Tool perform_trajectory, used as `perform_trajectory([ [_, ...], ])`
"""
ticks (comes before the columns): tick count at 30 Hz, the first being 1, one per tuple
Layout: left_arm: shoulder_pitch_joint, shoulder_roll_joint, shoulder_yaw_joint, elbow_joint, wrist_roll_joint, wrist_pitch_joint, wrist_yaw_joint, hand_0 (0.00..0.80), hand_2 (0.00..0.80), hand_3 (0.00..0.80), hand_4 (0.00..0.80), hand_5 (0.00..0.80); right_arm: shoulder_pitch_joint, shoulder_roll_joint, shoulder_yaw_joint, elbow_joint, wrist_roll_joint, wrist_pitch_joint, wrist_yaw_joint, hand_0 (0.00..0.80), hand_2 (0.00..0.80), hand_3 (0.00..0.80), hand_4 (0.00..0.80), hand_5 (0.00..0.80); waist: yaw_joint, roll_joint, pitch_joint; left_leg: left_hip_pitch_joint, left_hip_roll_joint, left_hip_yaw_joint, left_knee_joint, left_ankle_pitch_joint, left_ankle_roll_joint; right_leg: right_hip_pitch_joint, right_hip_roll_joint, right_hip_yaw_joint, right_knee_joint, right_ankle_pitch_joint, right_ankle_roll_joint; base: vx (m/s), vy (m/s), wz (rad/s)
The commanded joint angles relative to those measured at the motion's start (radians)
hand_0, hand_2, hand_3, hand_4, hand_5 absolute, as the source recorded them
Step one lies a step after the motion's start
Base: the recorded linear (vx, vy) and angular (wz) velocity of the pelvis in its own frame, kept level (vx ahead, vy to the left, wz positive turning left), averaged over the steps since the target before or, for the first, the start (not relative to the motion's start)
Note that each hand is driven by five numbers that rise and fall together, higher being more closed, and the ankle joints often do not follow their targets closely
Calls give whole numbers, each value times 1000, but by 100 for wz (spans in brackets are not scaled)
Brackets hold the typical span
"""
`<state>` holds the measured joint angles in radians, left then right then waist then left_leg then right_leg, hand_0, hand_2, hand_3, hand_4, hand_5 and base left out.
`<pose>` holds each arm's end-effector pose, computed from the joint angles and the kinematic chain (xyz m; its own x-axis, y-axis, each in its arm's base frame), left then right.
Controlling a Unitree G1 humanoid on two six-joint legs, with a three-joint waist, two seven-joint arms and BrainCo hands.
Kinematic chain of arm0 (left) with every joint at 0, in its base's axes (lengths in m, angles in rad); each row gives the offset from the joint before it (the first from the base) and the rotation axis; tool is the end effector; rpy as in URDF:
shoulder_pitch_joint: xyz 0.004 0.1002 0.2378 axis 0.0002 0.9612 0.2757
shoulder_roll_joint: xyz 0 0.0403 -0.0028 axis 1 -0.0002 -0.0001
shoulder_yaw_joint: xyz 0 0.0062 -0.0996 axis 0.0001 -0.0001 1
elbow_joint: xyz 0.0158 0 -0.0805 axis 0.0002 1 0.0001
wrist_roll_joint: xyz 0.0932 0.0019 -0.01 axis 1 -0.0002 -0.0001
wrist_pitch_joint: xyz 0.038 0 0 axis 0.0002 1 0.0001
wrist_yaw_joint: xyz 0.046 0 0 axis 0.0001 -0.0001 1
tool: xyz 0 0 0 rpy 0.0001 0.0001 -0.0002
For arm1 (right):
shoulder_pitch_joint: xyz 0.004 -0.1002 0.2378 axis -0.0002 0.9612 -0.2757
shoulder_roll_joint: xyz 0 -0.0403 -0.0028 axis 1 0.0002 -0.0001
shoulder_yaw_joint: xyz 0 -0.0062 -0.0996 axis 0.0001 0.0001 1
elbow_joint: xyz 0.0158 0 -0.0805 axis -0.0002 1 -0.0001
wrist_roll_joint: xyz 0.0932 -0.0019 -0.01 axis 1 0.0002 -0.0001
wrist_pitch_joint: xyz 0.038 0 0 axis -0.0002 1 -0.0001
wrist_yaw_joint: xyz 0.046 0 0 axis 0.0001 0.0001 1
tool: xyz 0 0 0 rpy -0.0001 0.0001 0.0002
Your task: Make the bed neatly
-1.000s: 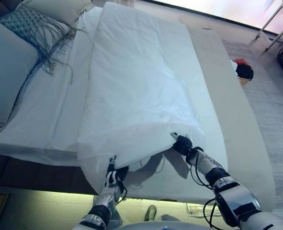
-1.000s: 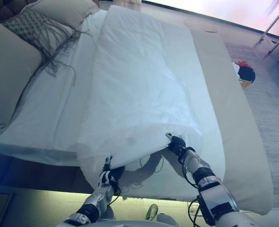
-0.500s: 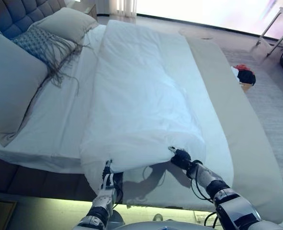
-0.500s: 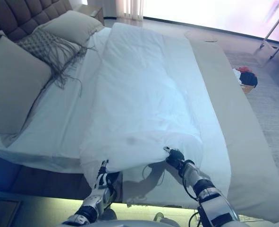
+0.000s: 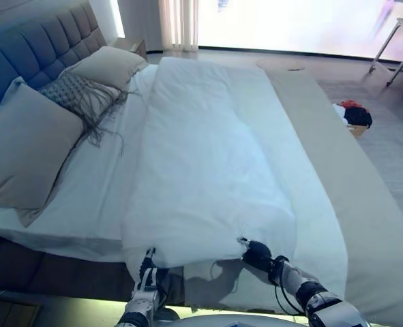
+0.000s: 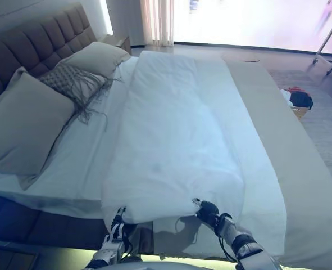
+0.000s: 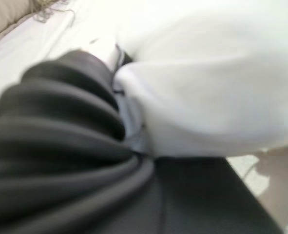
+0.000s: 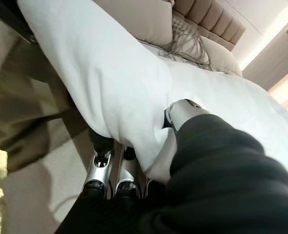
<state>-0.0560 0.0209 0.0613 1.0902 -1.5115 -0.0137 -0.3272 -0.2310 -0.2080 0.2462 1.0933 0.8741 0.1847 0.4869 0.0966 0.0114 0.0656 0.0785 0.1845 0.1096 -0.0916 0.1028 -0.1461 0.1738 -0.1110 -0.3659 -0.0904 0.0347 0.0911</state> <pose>0.1119 0.1603 -0.1012 0.7587 0.0411 -0.6502 -0.6515 0.0438 -0.7574 0.1628 -0.1858 -0.0787 0.6298 0.4533 -0.6307 0.1162 0.7479 0.6536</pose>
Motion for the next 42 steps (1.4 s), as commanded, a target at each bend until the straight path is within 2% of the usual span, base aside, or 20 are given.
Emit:
perform_trajectory([
  [1, -65, 211, 161, 68, -53, -100, -48, 800, 800, 800, 800, 800, -36, -88, -111, 65, 85, -70, -13, 800, 800, 800, 800, 800, 19, -17, -1, 49, 0, 20, 4, -67, -2, 30, -112, -18, 7, -7, 65, -17, 85, 0],
  [7, -32, 251, 236, 82, -20, -94, -74, 800, 800, 800, 800, 800, -17, -104, -195, 89, 126, -118, -31, 800, 800, 800, 800, 800, 24, 8, 1, 47, -15, 13, 4, -72, 3, 31, -120, -22, 7, -11, 65, -29, 74, 1],
  [14, -14, 364, 316, 113, 34, -33, -73, 800, 800, 800, 800, 800, -32, -170, -245, 114, 168, -124, -25, 800, 800, 800, 800, 800, 36, 23, 0, 42, -31, 11, 4, -77, 8, 29, -130, -38, 8, -11, 69, -31, 49, 1],
  [22, -6, 427, 355, 128, 80, 0, -55, 800, 800, 800, 800, 800, -26, -192, -253, 144, 154, -102, 1, 800, 800, 800, 800, 800, 44, 32, -4, 45, -44, 17, 4, -86, 16, 29, -141, -44, 7, -9, 76, -33, 54, 2],
  [26, -16, 430, 342, 134, 116, 60, -34, 800, 800, 800, 800, 800, -41, -189, -244, 155, 137, -89, 1, 800, 800, 800, 800, 800, 38, 39, 1, 59, -50, 39, 4, -86, 24, 24, -154, -36, 11, -4, 81, -60, 144, 1],
  [29, -16, 421, 312, 152, 110, 112, -47, 800, 800, 800, 800, 800, -48, -192, -243, 152, 117, -100, -6, 800, 800, 800, 800, 800, 34, 52, 23, 50, -80, 52, 42, -103, 43, 18, -186, -16, 15, 17, 95, -142, 320, 0],
  [32, 1, 415, 310, 170, 123, 157, -54, 800, 800, 800, 800, 800, -44, -195, -253, 158, 61, -101, 7, 800, 800, 800, 800, 800, 32, 63, 32, 46, -123, 71, 42, -118, 66, 3, -226, -7, 6, 69, 113, -106, 323, -4],
  [34, 10, 419, 320, 172, 133, 180, -60, 800, 800, 800, 800, 800, -41, -182, -242, 154, 10, -97, 17, 800, 800, 800, 800, 800, 38, 64, 36, 59, -143, 104, 13, -109, 72, -18, -249, -42, 17, 115, 124, -167, 297, -9],
  [35, 13, 420, 327, 171, 138, 191, -69, 800, 800, 800, 800, 800, -37, -169, -223, 148, -12, -97, 26, 800, 800, 800, 800, 800, 41, 63, 42, 65, -151, 124, 9, -113, 83, -31, -254, -68, 97, 105, 125, -213, 271, -16],
  [36, 13, 421, 328, 173, 143, 191, -78, 800, 800, 800, 800, 800, -38, -160, -208, 145, -13, -96, 27, 800, 800, 800, 800, 800, 45, 62, 44, 60, -158, 134, 8, -111, 95, -47, -253, -74, 191, 84, 121, -196, 290, -24],
  [37, 11, 419, 325, 178, 158, 192, -97, 800, 800, 800, 800, 800, -40, -148, -183, 141, -11, -95, 37, 800, 800, 800, 800, 800, 50, 62, 42, 60, -166, 128, 6, -122, 105, -56, -238, -70, 312, 38, 122, -227, 251, -24],
  [38, 3, 413, 314, 186, 164, 184, -117, 800, 800, 800, 800, 800, -40, -139, -158, 135, 0, -93, 54, 800, 800, 800, 800, 800, 53, 62, 43, 49, -175, 130, 7, -116, 117, -72, -217, -70, 439, -4, 109, -266, 217, -24],
  [39, -6, 401, 302, 185, 168, 167, -126, 800, 800, 800, 800, 800, -39, -129, -139, 128, 9, -95, 65, 800, 800, 800, 800, 800, 57, 54, 43, 34, -187, 128, 9, -112, 122, -83, -190, -62, 507, -41, 98, -309, 130, -18],
  [40, -15, 392, 291, 185, 167, 150, -126, 800, 800, 800, 800, 800, -41, -124, -130, 126, 14, -93, 75, 800, 800, 800, 800, 800, 59, 41, 42, 19, -203, 129, 11, -111, 129, -75, -151, -54, 551, -60, 95, -281, 56, -21],
  [41, -26, 383, 280, 182, 168, 135, -121, 800, 800, 800, 800, 800, -48, -115, -120, 125, 15, -91, 82, 800, 800, 800, 800, 800, 62, 17, 39, -3, -230, 136, 15, -114, 139, -51, -94, -39, 554, -61, 105, -267, 21, -5],
  [42, -33, 372, 269, 175, 167, 121, -110, 800, 800, 800, 800, 800, -58, -107, -114, 128, 15, -89, 82, 800, 800, 800, 800, 800, 69, -9, 34, -39, -257, 142, 27, -117, 149, -7, -41, -16, 511, -52, 111, -278, -5, 4],
])
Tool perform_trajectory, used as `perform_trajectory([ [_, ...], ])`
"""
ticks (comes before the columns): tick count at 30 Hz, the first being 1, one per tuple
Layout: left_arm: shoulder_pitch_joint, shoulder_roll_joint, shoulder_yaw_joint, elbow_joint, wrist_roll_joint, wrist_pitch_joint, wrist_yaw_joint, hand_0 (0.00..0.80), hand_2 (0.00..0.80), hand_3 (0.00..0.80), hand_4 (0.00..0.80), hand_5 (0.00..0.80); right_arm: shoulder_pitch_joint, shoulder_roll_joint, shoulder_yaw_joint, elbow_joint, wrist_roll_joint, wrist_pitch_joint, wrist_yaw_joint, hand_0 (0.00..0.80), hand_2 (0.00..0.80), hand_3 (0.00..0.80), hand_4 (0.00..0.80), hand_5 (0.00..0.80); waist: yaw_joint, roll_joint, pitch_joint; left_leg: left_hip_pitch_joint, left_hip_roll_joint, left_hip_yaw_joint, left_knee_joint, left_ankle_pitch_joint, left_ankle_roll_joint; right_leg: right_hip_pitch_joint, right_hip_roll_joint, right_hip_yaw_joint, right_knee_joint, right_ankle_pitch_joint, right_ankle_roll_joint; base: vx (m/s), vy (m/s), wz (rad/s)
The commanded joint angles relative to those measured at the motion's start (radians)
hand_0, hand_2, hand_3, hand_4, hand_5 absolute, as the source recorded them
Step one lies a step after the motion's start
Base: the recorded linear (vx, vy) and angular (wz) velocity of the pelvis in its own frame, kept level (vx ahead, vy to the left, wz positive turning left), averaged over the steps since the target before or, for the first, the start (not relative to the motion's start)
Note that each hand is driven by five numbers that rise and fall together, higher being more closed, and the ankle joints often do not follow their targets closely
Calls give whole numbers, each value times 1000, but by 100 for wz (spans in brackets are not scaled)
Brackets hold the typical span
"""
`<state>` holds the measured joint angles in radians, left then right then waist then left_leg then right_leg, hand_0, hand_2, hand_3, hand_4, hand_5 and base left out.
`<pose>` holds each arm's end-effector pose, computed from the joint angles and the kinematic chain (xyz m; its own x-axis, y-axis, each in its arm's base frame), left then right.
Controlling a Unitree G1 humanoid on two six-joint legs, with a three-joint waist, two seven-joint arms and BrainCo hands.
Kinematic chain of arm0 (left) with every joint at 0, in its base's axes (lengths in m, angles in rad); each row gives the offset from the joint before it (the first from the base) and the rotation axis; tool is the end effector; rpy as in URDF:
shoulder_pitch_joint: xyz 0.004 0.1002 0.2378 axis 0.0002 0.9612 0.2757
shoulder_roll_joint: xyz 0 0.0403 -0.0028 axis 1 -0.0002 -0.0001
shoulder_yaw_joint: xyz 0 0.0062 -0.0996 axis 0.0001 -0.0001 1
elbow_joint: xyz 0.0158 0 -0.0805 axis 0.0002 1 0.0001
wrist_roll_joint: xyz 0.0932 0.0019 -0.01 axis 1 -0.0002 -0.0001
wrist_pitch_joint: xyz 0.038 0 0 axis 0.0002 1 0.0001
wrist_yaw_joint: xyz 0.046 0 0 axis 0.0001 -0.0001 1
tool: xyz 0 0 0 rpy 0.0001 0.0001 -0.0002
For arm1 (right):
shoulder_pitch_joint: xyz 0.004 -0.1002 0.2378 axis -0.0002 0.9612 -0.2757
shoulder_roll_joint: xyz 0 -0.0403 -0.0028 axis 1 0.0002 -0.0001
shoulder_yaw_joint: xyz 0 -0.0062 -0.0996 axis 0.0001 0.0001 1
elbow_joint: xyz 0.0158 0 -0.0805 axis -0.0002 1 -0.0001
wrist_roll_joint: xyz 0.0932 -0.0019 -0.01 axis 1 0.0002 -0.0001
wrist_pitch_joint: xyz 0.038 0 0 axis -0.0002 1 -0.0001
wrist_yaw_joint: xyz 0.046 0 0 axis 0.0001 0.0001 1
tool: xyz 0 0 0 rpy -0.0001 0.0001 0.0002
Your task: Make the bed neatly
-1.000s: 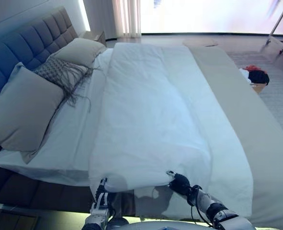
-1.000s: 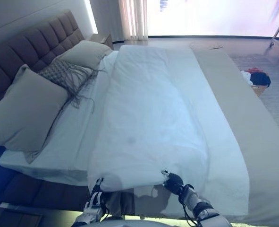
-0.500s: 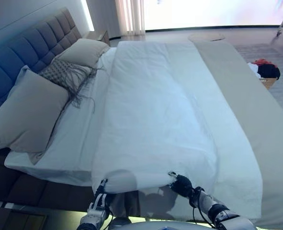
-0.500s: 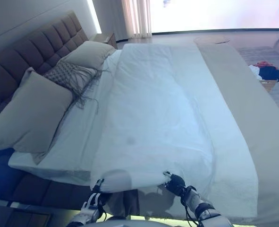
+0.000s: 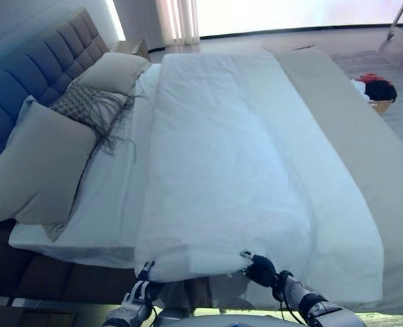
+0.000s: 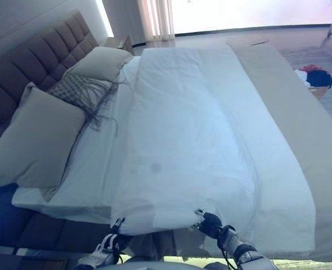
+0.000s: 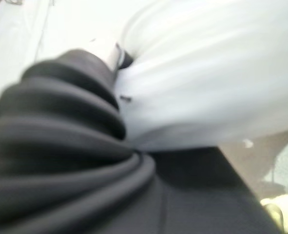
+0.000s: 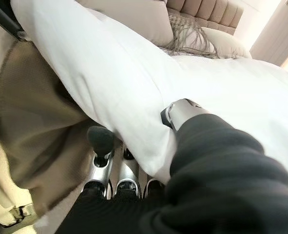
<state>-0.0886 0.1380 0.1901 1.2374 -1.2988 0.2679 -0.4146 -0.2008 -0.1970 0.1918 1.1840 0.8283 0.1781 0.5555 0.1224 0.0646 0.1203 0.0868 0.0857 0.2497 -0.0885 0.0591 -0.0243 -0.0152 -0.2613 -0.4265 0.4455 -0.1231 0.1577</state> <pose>0.0972 0.1948 -0.1043 0.7062 -0.1375 -0.6945 -0.6857 0.1113 -0.7193 0.1407 -0.1927 -0.0901 0.5945 0.4582 -0.6608 0.1744 0.7288 0.6622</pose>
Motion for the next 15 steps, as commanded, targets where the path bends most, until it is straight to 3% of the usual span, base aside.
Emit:
perform_trajectory([
  [1, -5, 254, 131, 23, -50, -167, -14, 800, 800, 800, 800, 800, -101, -113, -52, 44, 61, -80, 13, 800, 800, 800, 800, 800, 49, -78, -24, -81, -176, 9, 41, -75, 35, 213, 142, 64, -68, 103, 44, -255, -30, 11],
  [3, -12, 257, 115, 19, -63, -171, -1, 800, 800, 800, 800, 800, -130, -104, -35, 55, 52, -73, 11, 800, 800, 800, 800, 800, 62, -95, -26, -168, -190, 20, 92, -64, 23, 281, 200, 94, -220, 7, -17, -246, -61, -20],
  [4, -12, 256, 114, 22, -67, -171, -4, 800, 800, 800, 800, 800, -147, -100, -28, 57, 39, -63, 9, 800, 800, 800, 800, 800, 70, -92, -25, -199, -186, 21, 107, -46, 1, 299, 214, 99, -306, -25, -46, -245, -47, -47],
  [7, -7, 253, 106, -8, -65, -166, 6, 800, 800, 800, 800, 800, -164, -89, -6, 41, 23, -49, -12, 800, 800, 800, 800, 800, 76, -55, -7, -258, -152, 12, 89, 55, -37, 290, 256, 133, -397, -42, -97, -278, 17, -41],
  [10, -8, 260, 95, -46, -84, -173, 27, 800, 800, 800, 800, 800, -173, -70, 32, 30, 11, -50, -30, 800, 800, 800, 800, 800, 94, -42, 19, -298, -138, -90, 69, 103, -60, 280, 256, 174, -438, -28, -115, -312, 69, -28],
  [12, -30, 265, 94, -53, -84, -175, 43, 800, 800, 800, 800, 800, -191, -59, 52, 38, 6, -44, -38, 800, 800, 800, 800, 800, 95, -44, 30, -308, -118, -87, 109, 83, -63, 264, 241, 152, -450, -12, -120, -340, 88, -37],
  [13, -47, 267, 89, -49, -78, -177, 45, 800, 800, 800, 800, 800, -195, -56, 55, 40, 5, -45, -40, 800, 800, 800, 800, 800, 84, -50, 33, -308, -92, -48, 174, 55, -62, 252, 227, 125, -455, -4, -125, -290, 91, -13],
  [15, -71, 265, 75, -37, -60, -183, 46, 800, 800, 800, 800, 800, -198, -61, 56, 43, 16, -43, -43, 800, 800, 800, 800, 800, 62, -76, 35, -282, -67, -45, 272, -43, -60, 234, 188, 99, -445, -3, -125, -248, 147, 19],
])
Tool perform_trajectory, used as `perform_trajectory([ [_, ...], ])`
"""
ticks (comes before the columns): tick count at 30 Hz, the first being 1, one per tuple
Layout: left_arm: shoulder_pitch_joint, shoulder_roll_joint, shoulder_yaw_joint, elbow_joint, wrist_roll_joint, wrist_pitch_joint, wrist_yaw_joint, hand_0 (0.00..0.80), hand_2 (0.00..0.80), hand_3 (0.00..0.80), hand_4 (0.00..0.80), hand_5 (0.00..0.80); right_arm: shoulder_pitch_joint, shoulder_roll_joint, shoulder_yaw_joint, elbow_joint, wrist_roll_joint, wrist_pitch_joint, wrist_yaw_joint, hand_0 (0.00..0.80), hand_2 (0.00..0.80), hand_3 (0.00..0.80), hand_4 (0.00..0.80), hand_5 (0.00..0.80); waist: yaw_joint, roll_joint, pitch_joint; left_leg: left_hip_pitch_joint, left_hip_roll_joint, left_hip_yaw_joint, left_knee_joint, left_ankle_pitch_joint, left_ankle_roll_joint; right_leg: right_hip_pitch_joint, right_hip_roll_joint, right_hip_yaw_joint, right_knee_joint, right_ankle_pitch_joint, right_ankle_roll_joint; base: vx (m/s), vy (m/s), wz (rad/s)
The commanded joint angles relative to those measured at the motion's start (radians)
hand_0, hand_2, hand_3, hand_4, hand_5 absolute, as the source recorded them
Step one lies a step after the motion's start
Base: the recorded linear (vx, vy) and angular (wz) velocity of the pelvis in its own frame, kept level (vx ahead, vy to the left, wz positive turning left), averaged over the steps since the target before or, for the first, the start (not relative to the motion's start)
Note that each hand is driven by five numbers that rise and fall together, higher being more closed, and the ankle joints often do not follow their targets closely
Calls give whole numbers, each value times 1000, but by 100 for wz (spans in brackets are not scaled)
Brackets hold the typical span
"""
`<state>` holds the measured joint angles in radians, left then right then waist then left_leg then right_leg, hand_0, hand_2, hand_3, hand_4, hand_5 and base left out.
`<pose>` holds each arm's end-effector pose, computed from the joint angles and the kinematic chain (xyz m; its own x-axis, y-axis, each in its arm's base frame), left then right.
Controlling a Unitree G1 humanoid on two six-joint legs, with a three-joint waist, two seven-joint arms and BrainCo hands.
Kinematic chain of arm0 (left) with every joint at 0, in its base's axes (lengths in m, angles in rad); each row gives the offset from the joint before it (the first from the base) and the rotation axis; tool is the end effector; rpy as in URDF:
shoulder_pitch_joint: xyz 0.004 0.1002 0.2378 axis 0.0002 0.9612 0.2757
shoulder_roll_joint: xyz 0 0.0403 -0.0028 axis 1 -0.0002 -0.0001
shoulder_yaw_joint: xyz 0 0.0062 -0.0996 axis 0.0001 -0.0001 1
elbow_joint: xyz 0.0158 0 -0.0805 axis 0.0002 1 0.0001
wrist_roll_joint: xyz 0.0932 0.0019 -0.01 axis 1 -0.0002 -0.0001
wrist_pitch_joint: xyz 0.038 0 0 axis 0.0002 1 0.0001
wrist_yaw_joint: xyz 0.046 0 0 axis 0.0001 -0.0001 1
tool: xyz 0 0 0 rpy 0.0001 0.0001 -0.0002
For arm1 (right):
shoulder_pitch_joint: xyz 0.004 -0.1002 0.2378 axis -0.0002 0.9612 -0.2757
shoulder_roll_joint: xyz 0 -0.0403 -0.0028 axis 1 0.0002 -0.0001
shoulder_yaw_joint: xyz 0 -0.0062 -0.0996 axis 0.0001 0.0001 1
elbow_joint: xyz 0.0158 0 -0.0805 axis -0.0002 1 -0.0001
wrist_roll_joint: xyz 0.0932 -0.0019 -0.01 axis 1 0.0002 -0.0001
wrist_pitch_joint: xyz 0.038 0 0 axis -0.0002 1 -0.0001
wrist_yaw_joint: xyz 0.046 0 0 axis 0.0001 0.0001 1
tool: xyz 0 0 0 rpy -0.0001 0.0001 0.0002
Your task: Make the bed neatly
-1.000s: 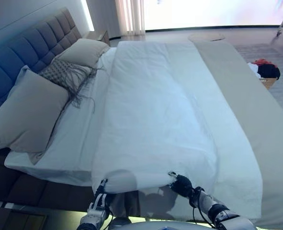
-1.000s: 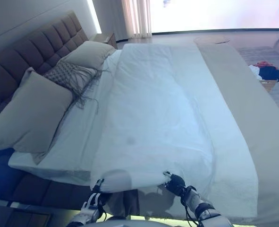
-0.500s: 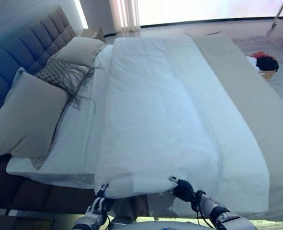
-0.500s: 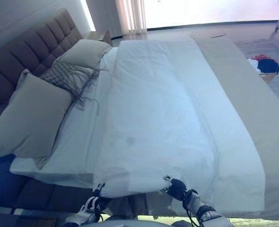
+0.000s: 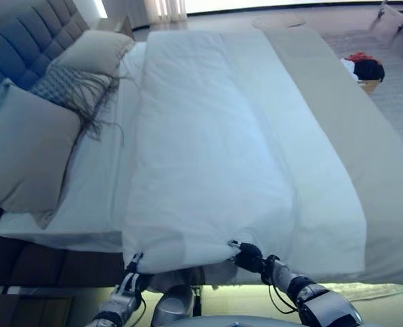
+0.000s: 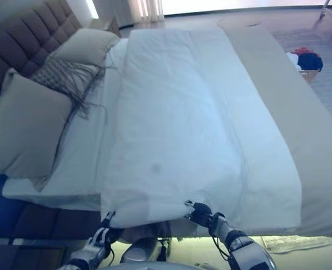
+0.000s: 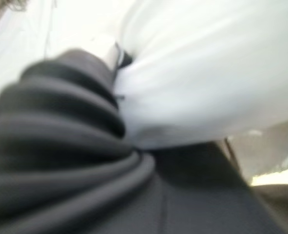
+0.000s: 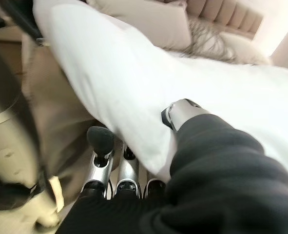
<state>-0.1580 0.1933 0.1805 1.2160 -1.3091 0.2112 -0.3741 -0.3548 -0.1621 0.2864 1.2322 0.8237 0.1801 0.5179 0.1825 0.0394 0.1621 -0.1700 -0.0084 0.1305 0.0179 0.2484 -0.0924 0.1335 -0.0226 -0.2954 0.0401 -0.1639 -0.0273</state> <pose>0.1259 0.2140 -0.0918 0.7479 -0.0542 -0.6616 -0.6432 0.1875 -0.7424 0.1822 -0.1713 -0.0741 0.5794 0.5045 -0.6402 0.0426 0.7656 0.6419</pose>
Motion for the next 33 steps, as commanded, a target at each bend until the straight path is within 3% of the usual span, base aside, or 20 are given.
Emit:
perform_trajectory([
  [1, -6, 207, 79, -17, -51, -131, 11, 800, 800, 800, 800, 800, -43, -97, -36, -5, 22, -45, -8, 800, 800, 800, 800, 800, -8, -54, -8, -3, 41, 65, 181, -251, 11, 68, -64, -41, -27, 42, 60, -253, 240, 13],
  [4, -18, 184, 61, -22, -52, -152, 32, 800, 800, 800, 800, 800, -27, -107, -30, -16, 22, -45, -9, 800, 800, 800, 800, 800, -51, -40, -21, 99, 126, 58, 158, -221, -18, 14, -90, -72, 18, 37, 55, -218, 293, -26],
  [6, -22, 165, 52, -15, -43, -164, 30, 800, 800, 800, 800, 800, -13, -113, -36, -25, 18, -40, -9, 800, 800, 800, 800, 800, -73, -21, -28, 135, 188, 61, 136, -147, -40, -9, -104, -96, 38, 47, 46, -267, 367, 33],
  [8, -24, 148, 42, -6, -44, -175, 30, 800, 800, 800, 800, 800, -2, -116, -32, -32, 15, -30, -11, 800, 800, 800, 800, 800, -91, -4, -38, 180, 213, 48, 111, -131, -58, -31, -130, -99, 62, 46, 52, -238, 420, 43],
  [10, -31, 136, 22, 2, -60, -179, 34, 800, 800, 800, 800, 800, 0, -117, -26, -34, 15, -22, -24, 800, 800, 800, 800, 800, -106, 18, -46, 223, 202, 41, 61, -144, -65, -51, -154, -93, 77, 54, 66, -194, 443, 32],
  [13, -43, 122, -7, 34, -78, -170, 18, 800, 800, 800, 800, 800, 9, -115, -27, -26, 13, -14, -36, 800, 800, 800, 800, 800, -126, 44, -50, 272, 152, 68, -31, -208, -51, -61, -205, -81, 68, 107, 121, -192, 442, 57],
  [15, -46, 138, -16, 58, -85, -149, 3, 800, 800, 800, 800, 800, 16, -112, -26, -14, 4, -8, -31, 800, 800, 800, 800, 800, -134, 56, -48, 298, 117, 60, -73, -222, -34, -61, -231, -62, 45, 150, 156, -139, 376, 51],
  [17, -51, 158, -29, 74, -86, -131, -4, 800, 800, 800, 800, 800, 28, -102, -22, -7, 1, -17, -25, 800, 800, 800, 800, 800, -140, 62, -48, 313, 80, 60, -100, -237, -14, -79, -264, -51, 13, 212, 187, -146, 331, 17],
  [21, -51, 188, -44, 68, -90, -115, 3, 800, 800, 800, 800, 800, 51, -75, -23, -14, -6, -27, -22, 800, 800, 800, 800, 800, -142, 58, -49, 307, 32, 73, -105, -272, 18, -128, -307, -59, -18, 310, 214, -159, 227, 20],
  [24, -53, 207, -29, 62, -84, -120, 8, 800, 800, 800, 800, 800, 50, -56, -10, -12, -1, -27, -9, 800, 800, 800, 800, 800, -133, 65, -47, 294, 21, 89, -105, -262, 50, -170, -263, -68, 139, 252, 192, -192, 161, -13],
  [26, -61, 207, -33, 65, -84, -139, 8, 800, 800, 800, 800, 800, 55, -50, 5, -14, 10, -33, 1, 800, 800, 800, 800, 800, -133, 64, -48, 276, 18, 82, -105, -251, 65, -174, -187, -51, 214, 169, 165, -165, 47, -14],
  [28, -73, 193, -46, 68, -83, -166, 10, 800, 800, 800, 800, 800, 46, -49, 11, -6, 19, -28, 7, 800, 800, 800, 800, 800, -134, 48, -52, 256, -6, 60, -105, -246, 73, -148, -95, -25, 206, 111, 139, -109, 5, -3],
  [29, -78, 186, -51, 65, -82, -174, 16, 800, 800, 800, 800, 800, 37, -48, 12, 2, 20, -23, 3, 800, 800, 800, 800, 800, -131, 42, -53, 253, -15, 50, -104, -242, 71, -130, -73, -23, 174, 91, 122, -66, 3, 19],
  [33, -86, 143, -48, 49, -64, -191, 14, 800, 800, 800, 800, 800, 15, -52, 10, 10, -7, -19, -12, 800, 800, 800, 800, 800, -114, 31, -47, 211, -33, 66, -41, -247, 59, -88, -64, -42, 66, 75, 88, -128, 56, 23],
])
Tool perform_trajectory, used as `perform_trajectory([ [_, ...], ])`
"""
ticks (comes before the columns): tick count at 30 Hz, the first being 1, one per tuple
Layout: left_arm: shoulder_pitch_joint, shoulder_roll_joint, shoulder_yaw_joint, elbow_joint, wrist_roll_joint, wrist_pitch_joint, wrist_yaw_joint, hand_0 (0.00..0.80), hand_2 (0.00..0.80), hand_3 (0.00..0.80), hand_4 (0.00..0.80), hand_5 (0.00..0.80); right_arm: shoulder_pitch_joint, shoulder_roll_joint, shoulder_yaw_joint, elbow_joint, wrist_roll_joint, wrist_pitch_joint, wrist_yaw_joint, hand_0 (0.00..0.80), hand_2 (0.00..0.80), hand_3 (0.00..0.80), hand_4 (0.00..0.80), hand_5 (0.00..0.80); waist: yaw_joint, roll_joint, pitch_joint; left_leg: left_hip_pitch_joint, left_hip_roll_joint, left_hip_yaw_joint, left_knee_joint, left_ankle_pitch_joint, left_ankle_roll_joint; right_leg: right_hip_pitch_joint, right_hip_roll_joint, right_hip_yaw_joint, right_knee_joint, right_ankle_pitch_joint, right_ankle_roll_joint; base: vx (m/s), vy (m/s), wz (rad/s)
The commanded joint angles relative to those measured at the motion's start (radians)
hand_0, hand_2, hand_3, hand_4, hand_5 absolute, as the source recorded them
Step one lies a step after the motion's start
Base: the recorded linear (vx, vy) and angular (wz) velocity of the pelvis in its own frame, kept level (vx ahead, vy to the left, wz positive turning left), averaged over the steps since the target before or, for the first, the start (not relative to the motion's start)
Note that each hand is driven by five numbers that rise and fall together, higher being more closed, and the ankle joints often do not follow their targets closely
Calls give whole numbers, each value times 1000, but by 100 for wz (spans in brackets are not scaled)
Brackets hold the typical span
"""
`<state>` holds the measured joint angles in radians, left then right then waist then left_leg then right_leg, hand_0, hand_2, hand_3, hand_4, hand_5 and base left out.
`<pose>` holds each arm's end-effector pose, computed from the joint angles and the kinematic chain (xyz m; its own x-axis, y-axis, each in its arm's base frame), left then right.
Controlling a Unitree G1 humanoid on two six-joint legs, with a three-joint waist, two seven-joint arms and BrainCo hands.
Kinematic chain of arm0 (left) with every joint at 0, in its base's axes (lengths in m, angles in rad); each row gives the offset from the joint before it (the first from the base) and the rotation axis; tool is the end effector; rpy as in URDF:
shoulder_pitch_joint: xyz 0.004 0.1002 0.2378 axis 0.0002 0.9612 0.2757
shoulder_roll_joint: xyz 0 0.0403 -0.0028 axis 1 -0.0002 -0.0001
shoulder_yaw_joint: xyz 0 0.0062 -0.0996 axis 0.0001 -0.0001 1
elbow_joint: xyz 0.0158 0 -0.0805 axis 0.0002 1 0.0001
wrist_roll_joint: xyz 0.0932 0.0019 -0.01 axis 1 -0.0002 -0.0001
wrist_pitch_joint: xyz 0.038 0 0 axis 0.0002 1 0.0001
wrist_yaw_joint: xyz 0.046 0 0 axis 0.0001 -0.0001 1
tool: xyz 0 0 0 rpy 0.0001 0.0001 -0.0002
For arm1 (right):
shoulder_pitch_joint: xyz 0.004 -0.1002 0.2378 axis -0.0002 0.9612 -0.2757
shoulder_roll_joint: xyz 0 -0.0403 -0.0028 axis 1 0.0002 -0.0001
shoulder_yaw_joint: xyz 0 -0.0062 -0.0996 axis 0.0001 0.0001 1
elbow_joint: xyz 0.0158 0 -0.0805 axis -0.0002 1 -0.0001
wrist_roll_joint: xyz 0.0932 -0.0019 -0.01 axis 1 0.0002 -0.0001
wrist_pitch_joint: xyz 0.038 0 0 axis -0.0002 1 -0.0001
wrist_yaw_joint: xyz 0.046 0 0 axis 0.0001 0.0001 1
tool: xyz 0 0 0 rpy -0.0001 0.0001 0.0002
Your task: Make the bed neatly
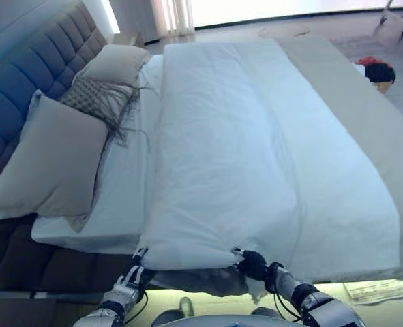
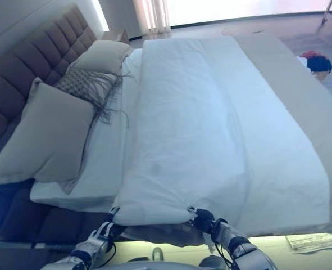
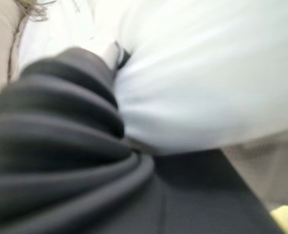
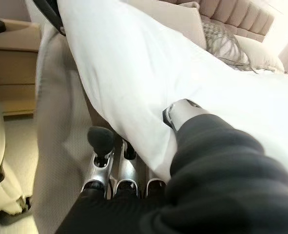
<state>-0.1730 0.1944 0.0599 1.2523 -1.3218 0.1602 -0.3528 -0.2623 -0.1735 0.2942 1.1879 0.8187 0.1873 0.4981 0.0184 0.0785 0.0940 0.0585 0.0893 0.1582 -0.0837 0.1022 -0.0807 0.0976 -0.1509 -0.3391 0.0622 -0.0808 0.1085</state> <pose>0.1259 0.2086 -0.0938 0.7091 -0.0709 -0.7016 -0.6604 0.2820 -0.6960 0.1580 -0.1759 -0.0849 0.5440 0.4863 -0.6838 0.0923 0.7753 0.6248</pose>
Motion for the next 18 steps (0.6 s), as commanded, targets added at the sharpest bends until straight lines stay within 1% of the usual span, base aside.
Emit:
perform_trajectory([
  [1, -82, 130, 64, -9, -66, -147, 7, 800, 800, 800, 800, 800, -95, -53, 2, 37, -3, -21, -7, 800, 800, 800, 800, 800, 52, -10, 42, -67, -125, 55, 129, -108, 37, -60, 50, -7, 55, -12, -56, -281, 125, 6],
  [2, -91, 126, 58, -17, -78, -148, 15, 800, 800, 800, 800, 800, -105, -60, 3, 31, -1, -20, -18, 800, 800, 800, 800, 800, 52, -10, 53, -89, -116, 62, 155, -111, 30, -66, 43, -13, 61, -13, -60, -311, 149, 14],
  [3, -102, 122, 50, -23, -95, -147, 23, 800, 800, 800, 800, 800, -119, -68, 1, 24, -1, -19, -35, 800, 800, 800, 800, 800, 47, -10, 68, -113, -90, 76, 187, -113, 18, -73, 31, -18, 76, -20, -66, -227, 153, 11],
  [4, -106, 117, 48, -20, -104, -150, 21, 800, 800, 800, 800, 800, -128, -73, -2, 25, -5, -16, -41, 800, 800, 800, 800, 800, 41, -12, 75, -120, -65, 71, 204, -114, 10, -82, 22, -18, 90, -26, -70, -187, 212, 4],
  [6, -99, 98, 49, -14, -120, -162, 26, 800, 800, 800, 800, 800, -136, -80, -10, 26, -30, 0, -51, 800, 800, 800, 800, 800, 30, -19, 85, -114, -10, 33, 233, -109, -11, -96, -2, -2, 121, -31, -73, -92, 284, -2],
  [7, -96, 86, 55, -13, -117, -162, 35, 800, 800, 800, 800, 800, -134, -86, -11, 28, -42, 8, -58, 800, 800, 800, 800, 800, 23, -16, 86, -95, 19, 13, 233, -91, -21, -105, -19, 10, 140, -32, -71, -39, 329, -14],
  [8, -94, 80, 57, -10, -115, -160, 39, 800, 800, 800, 800, 800, -130, -88, -12, 30, -48, 8, -63, 800, 800, 800, 800, 800, 20, -13, 84, -82, 28, 0, 221, -85, -24, -112, -30, 19, 152, -33, -66, -29, 337, -35],
  [9, -95, 71, 55, -5, -118, -161, 41, 800, 800, 800, 800, 800, -133, -89, -10, 37, -46, 8, -71, 800, 800, 800, 800, 800, 20, -5, 82, -67, 28, -19, 195, -84, -26, -122, -42, 29, 165, -35, -60, -12, 311, -40],
  [10, -99, 64, 51, 5, -121, -161, 41, 800, 800, 800, 800, 800, -139, -92, -13, 48, -44, 8, -75, 800, 800, 800, 800, 800, 21, 6, 78, -53, 24, -29, 161, -79, -29, -128, -52, 30, 175, -37, -52, -25, 307, -35],
  [11, -102, 59, 49, 16, -121, -159, 38, 800, 800, 800, 800, 800, -138, -96, -20, 57, -45, 9, -72, 800, 800, 800, 800, 800, 19, 16, 76, -45, 23, -18, 147, -76, -33, -130, -64, 22, 184, -37, -44, -41, 309, -17],
  [12, -102, 54, 50, 28, -115, -152, 23, 800, 800, 800, 800, 800, -136, -101, -29, 62, -51, 11, -71, 800, 800, 800, 800, 800, 16, 23, 77, -34, 17, -13, 145, -83, -35, -132, -82, 23, 184, -27, -31, -43, 266, 4],
  [13, -99, 53, 46, 33, -113, -149, 13, 800, 800, 800, 800, 800, -132, -104, -29, 62, -53, 13, -71, 800, 800, 800, 800, 800, 14, 29, 78, -27, 12, -14, 140, -85, -35, -132, -91, 25, 184, -20, -23, -34, 231, 20],
  [16, -93, 56, 31, 34, -116, -142, 12, 800, 800, 800, 800, 800, -120, -107, -39, 67, -62, 9, -72, 800, 800, 800, 800, 800, 7, 45, 79, 1, 0, 0, 126, -94, -28, -121, -108, 24, 176, -4, -4, 2, 180, 20],
  [18, -83, 64, 30, 35, -127, -137, 18, 800, 800, 800, 800, 800, -102, -104, -38, 61, -76, 17, -69, 800, 800, 800, 800, 800, 3, 50, 71, 9, -11, 2, 120, -99, -22, -107, -112, 33, 149, 14, 6, 26, 158, 5],
])
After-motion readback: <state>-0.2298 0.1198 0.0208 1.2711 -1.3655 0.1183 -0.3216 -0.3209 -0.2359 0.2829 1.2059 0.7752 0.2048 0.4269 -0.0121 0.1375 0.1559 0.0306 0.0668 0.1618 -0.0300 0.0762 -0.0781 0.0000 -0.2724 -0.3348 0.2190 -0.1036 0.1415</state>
